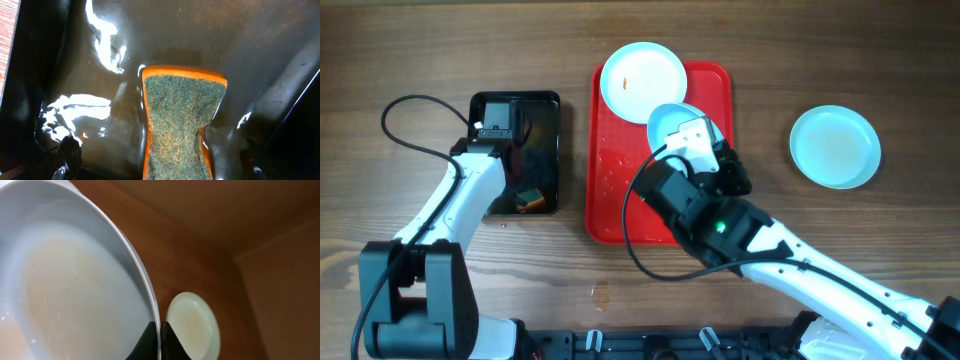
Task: Clean dirty plates on tray and stack at the side
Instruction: 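Lift the plate with the right gripper and stack it on the cleaned plate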
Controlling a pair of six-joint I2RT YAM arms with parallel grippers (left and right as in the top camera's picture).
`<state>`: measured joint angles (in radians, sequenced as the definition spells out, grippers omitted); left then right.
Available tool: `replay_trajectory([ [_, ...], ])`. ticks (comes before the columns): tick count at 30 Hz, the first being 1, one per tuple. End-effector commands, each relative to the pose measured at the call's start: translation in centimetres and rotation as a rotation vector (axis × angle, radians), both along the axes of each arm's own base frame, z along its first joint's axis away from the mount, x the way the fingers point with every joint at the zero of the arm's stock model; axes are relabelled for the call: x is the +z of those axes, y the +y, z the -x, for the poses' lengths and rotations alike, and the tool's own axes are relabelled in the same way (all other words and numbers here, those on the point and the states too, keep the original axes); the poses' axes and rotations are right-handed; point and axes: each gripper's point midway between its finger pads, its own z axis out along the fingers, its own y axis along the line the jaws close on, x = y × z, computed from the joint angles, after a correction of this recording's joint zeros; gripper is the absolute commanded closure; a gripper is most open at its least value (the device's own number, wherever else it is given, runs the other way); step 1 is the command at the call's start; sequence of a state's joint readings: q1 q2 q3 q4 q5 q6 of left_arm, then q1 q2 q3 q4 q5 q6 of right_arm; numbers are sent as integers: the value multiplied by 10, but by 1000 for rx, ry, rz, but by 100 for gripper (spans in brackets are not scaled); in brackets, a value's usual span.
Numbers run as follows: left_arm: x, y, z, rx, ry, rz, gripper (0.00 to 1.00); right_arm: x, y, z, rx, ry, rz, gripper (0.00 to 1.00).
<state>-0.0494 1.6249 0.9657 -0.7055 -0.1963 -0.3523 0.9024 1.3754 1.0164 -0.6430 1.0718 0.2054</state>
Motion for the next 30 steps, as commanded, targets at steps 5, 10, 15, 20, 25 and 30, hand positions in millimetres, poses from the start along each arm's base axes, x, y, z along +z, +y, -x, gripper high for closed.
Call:
replay_trajectory([
  [5, 1, 0, -1, -7, -4, 3, 0, 34, 6, 12, -4, -136, 139, 96],
  [10, 1, 0, -1, -7, -4, 3, 0, 35, 19, 20, 45, -135, 165, 96],
  [15, 1, 0, -1, -7, -4, 3, 0, 35, 23, 22, 62, -133, 174, 96],
  [20, 1, 0, -1, -7, -4, 3, 0, 38, 21, 22, 52, -145, 183, 96],
  [25, 1, 0, -1, -7, -4, 3, 0, 38, 21, 22, 52, -146, 181, 96],
  [30, 1, 0, -1, -7, -4, 3, 0, 38, 21, 22, 49, -149, 172, 96],
])
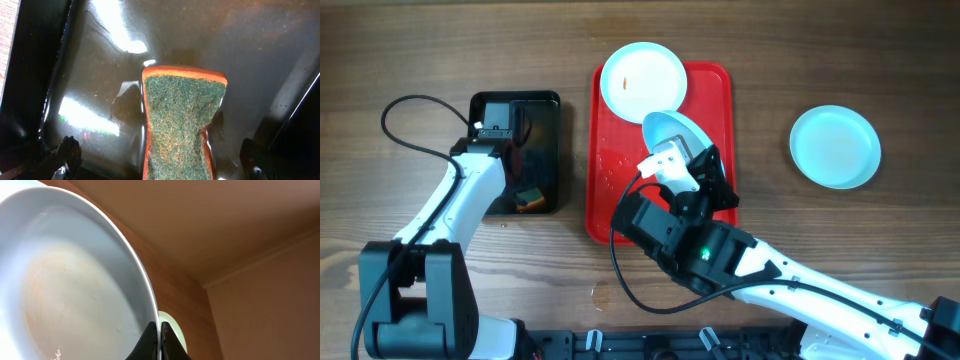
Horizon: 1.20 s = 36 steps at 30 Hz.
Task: Clean dirty plates on tray and stack at the side
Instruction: 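Lift the plate with the right gripper and stack it on the cleaned plate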
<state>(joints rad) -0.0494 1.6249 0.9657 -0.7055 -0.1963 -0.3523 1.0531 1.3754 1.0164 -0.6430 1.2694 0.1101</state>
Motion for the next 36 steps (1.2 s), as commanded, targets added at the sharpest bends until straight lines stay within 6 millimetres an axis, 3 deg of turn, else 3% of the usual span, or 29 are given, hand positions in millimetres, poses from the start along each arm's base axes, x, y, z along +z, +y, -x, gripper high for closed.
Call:
replay_trajectory([
  [1, 1, 0, -1, -7, -4, 3, 0, 11, -2, 0, -25, -50, -20, 96],
  [6, 1, 0, -1, -7, -4, 3, 0, 2, -1, -3, -26, -21, -103, 96],
  [11, 1, 0, -1, -7, -4, 3, 0, -44, 9, -13, 46, 235, -288, 95],
  [13, 1, 0, -1, -7, -4, 3, 0, -57, 5, -17, 44, 318, -355, 96],
  [23, 1, 0, -1, -7, -4, 3, 0, -45, -83, -49, -190, 321, -820, 95],
  [29, 1, 0, -1, -7, -4, 3, 0, -70, -168, -55, -460, 349, -1133, 96],
  [36, 1, 0, -1, -7, -4, 3, 0, -103, -263, -49, -745, 286, -1327, 96],
])
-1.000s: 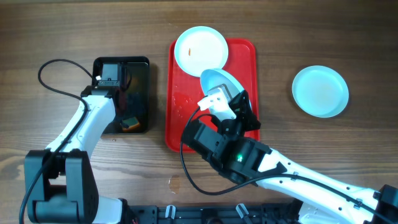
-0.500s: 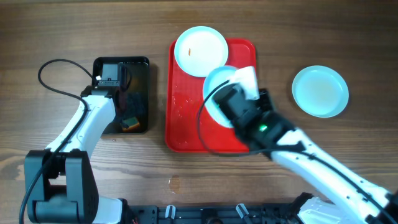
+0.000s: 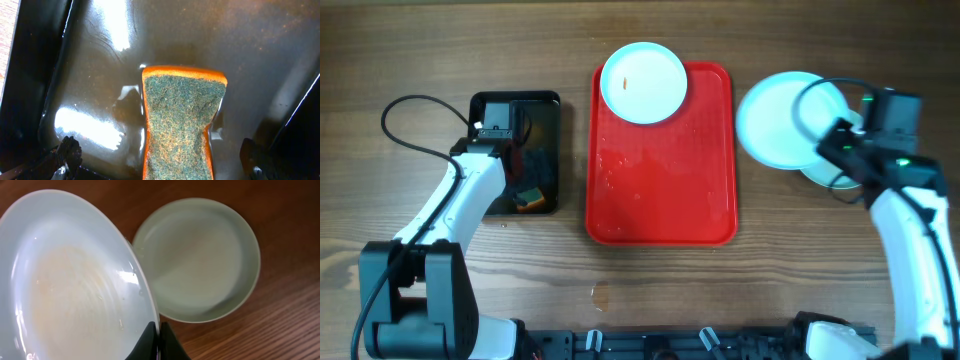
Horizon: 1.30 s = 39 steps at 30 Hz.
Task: Clean dirty plates on tray and stack at the side
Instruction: 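Lift the plate with the right gripper and stack it on the cleaned plate, then move the right gripper to the last white plate on the red tray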
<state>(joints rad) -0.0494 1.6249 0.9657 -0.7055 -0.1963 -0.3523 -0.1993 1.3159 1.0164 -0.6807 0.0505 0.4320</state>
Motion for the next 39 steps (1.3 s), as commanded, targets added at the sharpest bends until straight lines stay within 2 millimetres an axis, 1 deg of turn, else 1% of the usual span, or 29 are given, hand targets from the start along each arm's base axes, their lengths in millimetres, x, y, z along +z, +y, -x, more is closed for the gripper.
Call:
replay_trajectory([
  [1, 1, 0, -1, -7, -4, 3, 0, -22, -31, 2, -133, 23, -160, 96],
  [3, 1, 0, -1, -7, -4, 3, 0, -36, -50, 7, -197, 56, -176, 96],
  [7, 1, 0, -1, -7, -4, 3, 0, -69, -70, 14, -263, 137, -203, 96],
  [10, 1, 0, -1, -7, -4, 3, 0, -84, -84, 15, -300, 168, -169, 95],
  [11, 1, 0, -1, -7, -4, 3, 0, -87, -87, 14, -305, 167, -166, 92],
  [12, 1, 0, -1, -7, -4, 3, 0, -88, -88, 13, -307, 164, -165, 86],
  [13, 1, 0, -1, -7, -4, 3, 0, -88, -92, 11, -313, 155, -156, 77],
  [14, 1, 0, -1, -7, -4, 3, 0, -86, -93, 8, -313, 141, -155, 71],
  [16, 1, 0, -1, -7, -4, 3, 0, -81, -88, 3, -290, 114, -181, 60],
  [17, 1, 0, -1, -7, -4, 3, 0, -77, -79, -2, -249, 91, -217, 58],
  [18, 1, 0, -1, -7, -4, 3, 0, -65, -56, -14, -93, 30, -289, 54],
  [19, 1, 0, -1, -7, -4, 3, 0, -54, -40, -23, 20, -23, -331, 54],
  [21, 1, 0, -1, -7, -4, 3, 0, -28, -2, -38, 241, -139, -396, 56],
  [22, 1, 0, -1, -7, -4, 3, 0, -17, 15, -43, 338, -184, -412, 56],
  [23, 1, 0, -1, -7, -4, 3, 0, -4, 41, -46, 459, -228, -427, 56],
  [24, 1, 0, -1, -7, -4, 3, 0, 1, 56, -46, 505, -235, -431, 56],
  [25, 1, 0, -1, -7, -4, 3, 0, 4, 74, -47, 568, -235, -422, 56],
  [27, 1, 0, -1, -7, -4, 3, 0, 2, 115, -45, 691, -209, -394, 55],
  [28, 1, 0, -1, -7, -4, 3, 0, -5, 138, -44, 738, -173, -365, 55],
  [29, 1, 0, -1, -7, -4, 3, 0, -10, 155, -44, 774, -151, -327, 55],
  [31, 1, 0, -1, -7, -4, 3, 0, -20, 183, -50, 824, -133, -224, 53],
  [32, 1, 0, -1, -7, -4, 3, 0, -22, 192, -53, 829, -133, -188, 51],
  [34, 1, 0, -1, -7, -4, 3, 0, -23, 214, -68, 852, -165, -85, 51],
  [35, 1, 0, -1, -7, -4, 3, 0, -20, 227, -82, 849, -218, -40, 50],
  [37, 1, 0, -1, -7, -4, 3, 0, -16, 241, -96, 853, -281, -20, 49],
  [39, 1, 0, -1, -7, -4, 3, 0, -18, 256, -108, 870, -341, -16, 47],
])
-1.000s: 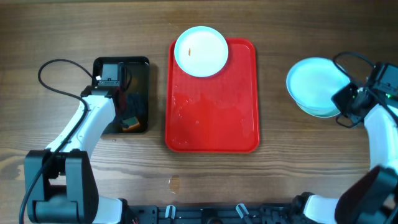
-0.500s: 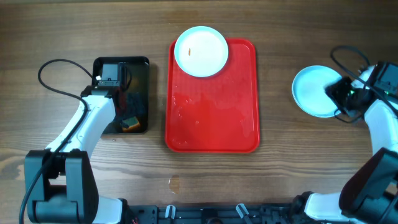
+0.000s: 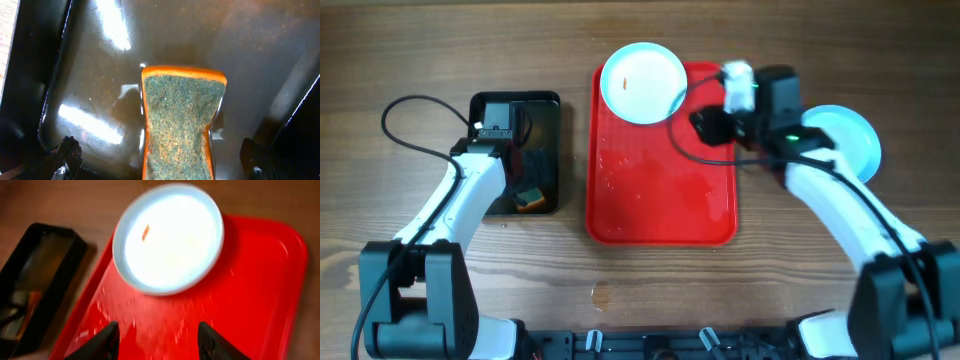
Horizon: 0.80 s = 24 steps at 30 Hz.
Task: Clean dirty plates on tray and stack at the side
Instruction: 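Move the right gripper to the last white plate on the red tray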
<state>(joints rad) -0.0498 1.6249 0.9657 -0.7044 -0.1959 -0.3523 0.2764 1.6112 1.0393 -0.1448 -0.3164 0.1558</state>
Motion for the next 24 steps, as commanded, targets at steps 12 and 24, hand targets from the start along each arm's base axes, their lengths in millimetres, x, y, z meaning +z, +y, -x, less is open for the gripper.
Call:
replay_trajectory([
  [12, 1, 0, -1, -7, -3, 3, 0, -85, 12, -77, -154, -132, 48, 51],
  [24, 1, 0, -1, -7, -3, 3, 0, -148, 8, -63, -211, 42, 33, 82],
])
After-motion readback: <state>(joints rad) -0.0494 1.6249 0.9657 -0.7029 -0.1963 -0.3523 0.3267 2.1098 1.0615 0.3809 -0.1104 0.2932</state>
